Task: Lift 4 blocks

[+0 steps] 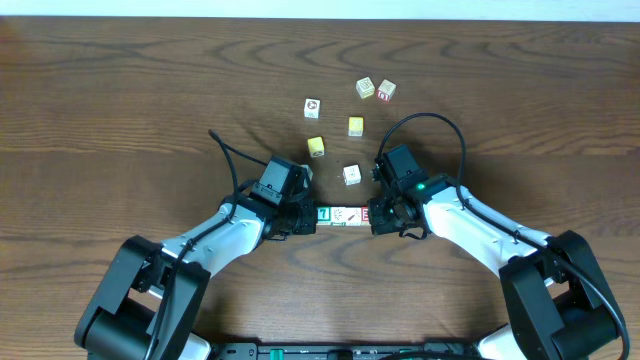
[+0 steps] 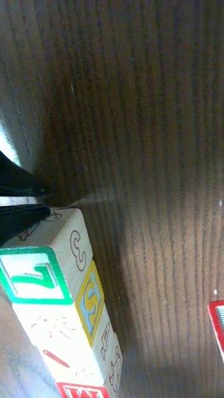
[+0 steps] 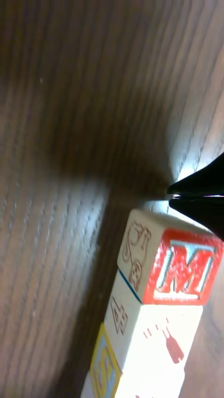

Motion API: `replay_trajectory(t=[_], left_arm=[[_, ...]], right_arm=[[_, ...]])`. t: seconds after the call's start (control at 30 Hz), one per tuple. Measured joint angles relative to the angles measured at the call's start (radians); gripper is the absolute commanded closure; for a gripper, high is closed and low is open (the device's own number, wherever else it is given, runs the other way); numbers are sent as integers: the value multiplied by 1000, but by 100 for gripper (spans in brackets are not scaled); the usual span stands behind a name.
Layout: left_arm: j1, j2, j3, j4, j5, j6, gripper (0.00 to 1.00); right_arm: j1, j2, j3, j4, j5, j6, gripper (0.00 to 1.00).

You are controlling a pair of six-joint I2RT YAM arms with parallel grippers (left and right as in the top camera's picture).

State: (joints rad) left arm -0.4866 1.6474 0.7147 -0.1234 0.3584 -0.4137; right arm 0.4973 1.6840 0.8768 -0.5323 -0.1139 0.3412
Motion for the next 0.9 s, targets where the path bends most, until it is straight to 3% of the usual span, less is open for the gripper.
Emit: replay_trajectory(t=[0.2, 0.33, 0.43, 0.5, 0.57, 0.63, 0.8, 0.9], left_arm=[[-2, -5, 0, 9, -66, 0, 89], [3, -8, 4, 18, -138, 0, 87], [32, -8, 11, 15, -190, 3, 86], [62, -14, 16, 14, -222, 3, 83], [92, -34, 20, 16, -246, 4, 68], [120, -63, 24, 23, -260, 5, 66], [167, -117, 29, 46, -279, 22, 66], [189, -145, 30, 88, -284, 56, 66]], right_arm=[[-2, 0, 0, 16, 70, 0, 99], [-5, 0, 0, 66, 124, 0, 91], [-11, 0, 0, 134, 180, 5, 81], [-17, 0, 0, 172, 232, 1, 67], [-25, 0, 1, 209, 287, -5, 52], [-31, 0, 1, 248, 344, -6, 39], [-32, 0, 1, 372, 451, -16, 33], [-32, 0, 1, 452, 497, -43, 23]])
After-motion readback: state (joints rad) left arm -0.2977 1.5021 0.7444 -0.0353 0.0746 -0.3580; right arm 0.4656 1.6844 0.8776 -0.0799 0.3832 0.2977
